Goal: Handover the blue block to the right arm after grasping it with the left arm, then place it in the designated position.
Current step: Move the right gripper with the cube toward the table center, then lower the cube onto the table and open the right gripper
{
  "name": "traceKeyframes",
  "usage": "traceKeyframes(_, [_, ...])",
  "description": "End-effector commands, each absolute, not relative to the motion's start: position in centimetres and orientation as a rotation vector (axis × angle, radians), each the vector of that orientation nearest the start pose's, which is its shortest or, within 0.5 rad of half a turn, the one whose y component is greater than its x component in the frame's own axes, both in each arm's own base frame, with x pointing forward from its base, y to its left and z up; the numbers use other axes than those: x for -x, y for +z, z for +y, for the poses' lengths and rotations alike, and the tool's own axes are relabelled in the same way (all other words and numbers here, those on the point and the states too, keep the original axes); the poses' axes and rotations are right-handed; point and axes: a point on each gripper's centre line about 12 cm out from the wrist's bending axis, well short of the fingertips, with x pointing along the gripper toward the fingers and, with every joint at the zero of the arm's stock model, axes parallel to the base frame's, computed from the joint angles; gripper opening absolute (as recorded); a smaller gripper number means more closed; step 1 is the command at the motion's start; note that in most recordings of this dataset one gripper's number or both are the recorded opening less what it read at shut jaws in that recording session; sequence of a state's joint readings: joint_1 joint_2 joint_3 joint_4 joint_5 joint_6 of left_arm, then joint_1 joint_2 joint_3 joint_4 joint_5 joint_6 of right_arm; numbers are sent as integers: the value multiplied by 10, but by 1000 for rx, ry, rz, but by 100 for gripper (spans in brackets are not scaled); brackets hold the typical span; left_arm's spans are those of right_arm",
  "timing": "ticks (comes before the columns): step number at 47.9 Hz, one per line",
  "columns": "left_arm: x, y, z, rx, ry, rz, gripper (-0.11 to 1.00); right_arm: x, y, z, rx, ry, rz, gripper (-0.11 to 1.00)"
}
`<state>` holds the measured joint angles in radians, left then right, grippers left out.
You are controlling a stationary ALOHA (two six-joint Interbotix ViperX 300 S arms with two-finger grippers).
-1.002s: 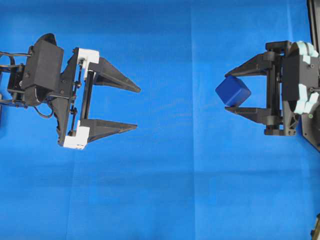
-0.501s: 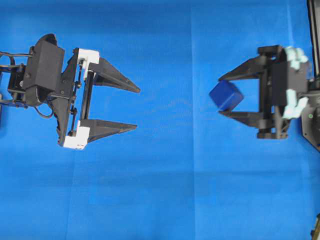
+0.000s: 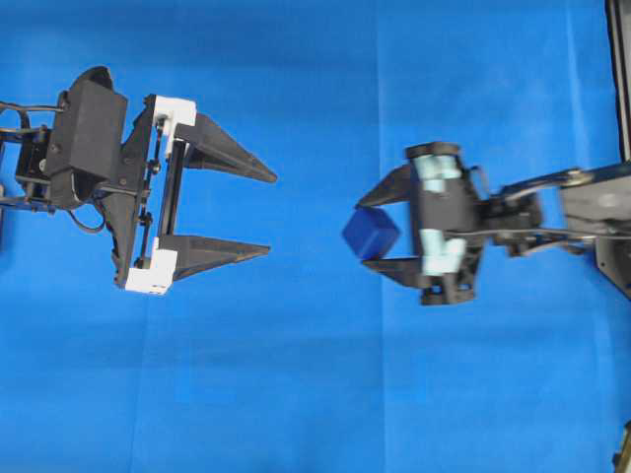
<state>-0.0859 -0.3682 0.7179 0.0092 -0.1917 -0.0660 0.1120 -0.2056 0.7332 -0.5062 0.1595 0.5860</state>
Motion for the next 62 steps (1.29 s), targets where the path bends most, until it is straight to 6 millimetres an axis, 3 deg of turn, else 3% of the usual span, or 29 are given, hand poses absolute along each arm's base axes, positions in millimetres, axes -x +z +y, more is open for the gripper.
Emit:
traceKeyframes(1, [-344,323,-29,52,-83,116,93,-365,211,28,-31,12,629,52])
traceKeyframes(16, [-344,321,-30,50,-85,120,93,-410,176,29,-107,94,537,52])
traceKeyframes(34, [-344,321,-30,48,-84,128,93,-455,123,33,-170,94,580,52])
traceKeyframes(40, [-344,320,-30,48,-84,131,93,-460,111,34,-182,94,591,52])
traceKeyframes(62, [-344,321,-28,49,-80,129,93,-456,108,34,-182,94,602,52])
